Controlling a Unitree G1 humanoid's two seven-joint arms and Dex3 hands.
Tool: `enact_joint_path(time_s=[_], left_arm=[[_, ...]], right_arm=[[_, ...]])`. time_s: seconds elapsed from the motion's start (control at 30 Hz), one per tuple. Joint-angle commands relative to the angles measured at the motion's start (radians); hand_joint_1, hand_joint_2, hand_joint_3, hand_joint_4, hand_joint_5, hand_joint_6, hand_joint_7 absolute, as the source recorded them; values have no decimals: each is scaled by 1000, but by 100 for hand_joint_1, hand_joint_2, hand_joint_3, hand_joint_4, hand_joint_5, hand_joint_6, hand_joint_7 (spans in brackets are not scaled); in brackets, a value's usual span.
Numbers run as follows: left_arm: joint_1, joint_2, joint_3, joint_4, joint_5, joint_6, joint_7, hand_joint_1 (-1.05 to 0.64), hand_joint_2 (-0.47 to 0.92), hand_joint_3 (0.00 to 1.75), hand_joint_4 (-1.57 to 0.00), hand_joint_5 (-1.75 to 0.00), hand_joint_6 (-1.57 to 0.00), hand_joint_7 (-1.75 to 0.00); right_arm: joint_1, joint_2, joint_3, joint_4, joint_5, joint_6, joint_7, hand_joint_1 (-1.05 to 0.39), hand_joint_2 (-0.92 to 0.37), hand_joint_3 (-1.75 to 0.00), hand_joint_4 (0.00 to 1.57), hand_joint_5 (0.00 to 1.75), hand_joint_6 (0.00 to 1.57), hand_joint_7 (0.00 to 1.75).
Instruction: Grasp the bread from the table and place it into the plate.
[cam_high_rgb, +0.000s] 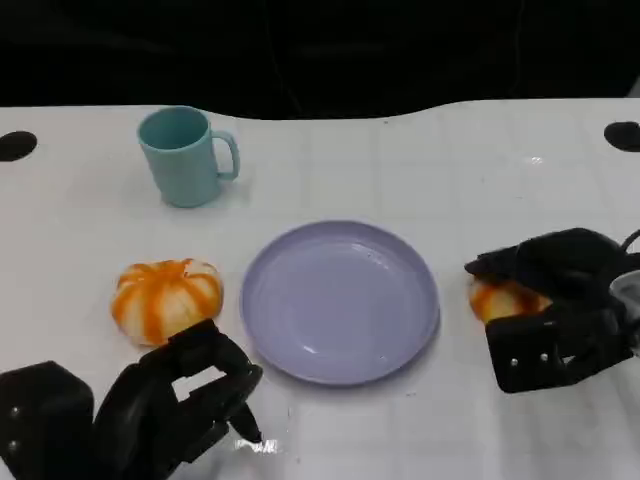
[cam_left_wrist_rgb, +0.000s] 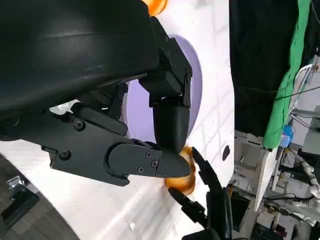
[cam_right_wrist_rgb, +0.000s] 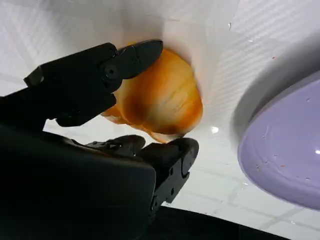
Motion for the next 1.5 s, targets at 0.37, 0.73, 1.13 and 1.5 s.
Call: enact_joint_path(time_s=[0.37, 0.73, 1.13, 1.5], left_arm=[[21, 12, 8, -16, -9, -14, -10, -56, 92, 23, -72, -175, -63, -156], [23, 15, 5, -20, -7, -15, -9, -56, 92, 24, -73, -175, -63, -154], [20, 15, 5, -17, -4, -14, -6, -55, 92, 24, -73, -175, -64, -155], [19, 15, 7, -14, -5, -6, -2, -55, 92, 24, -73, -175, -64, -154]], right_arm=[[-28, 3, -43, 93, 68, -84, -207, -4, -90, -4, 85, 140, 124, 12], [-84, 51, -12, 312, 51, -188, -432, -3, -68, -62, 84, 175, 74, 155], [-113, 85, -63, 388, 125, -265, -567, 2, -47, -98, 92, 175, 71, 169], [-110, 94, -108, 341, 183, -363, -619, 6, -33, -117, 95, 175, 74, 175]])
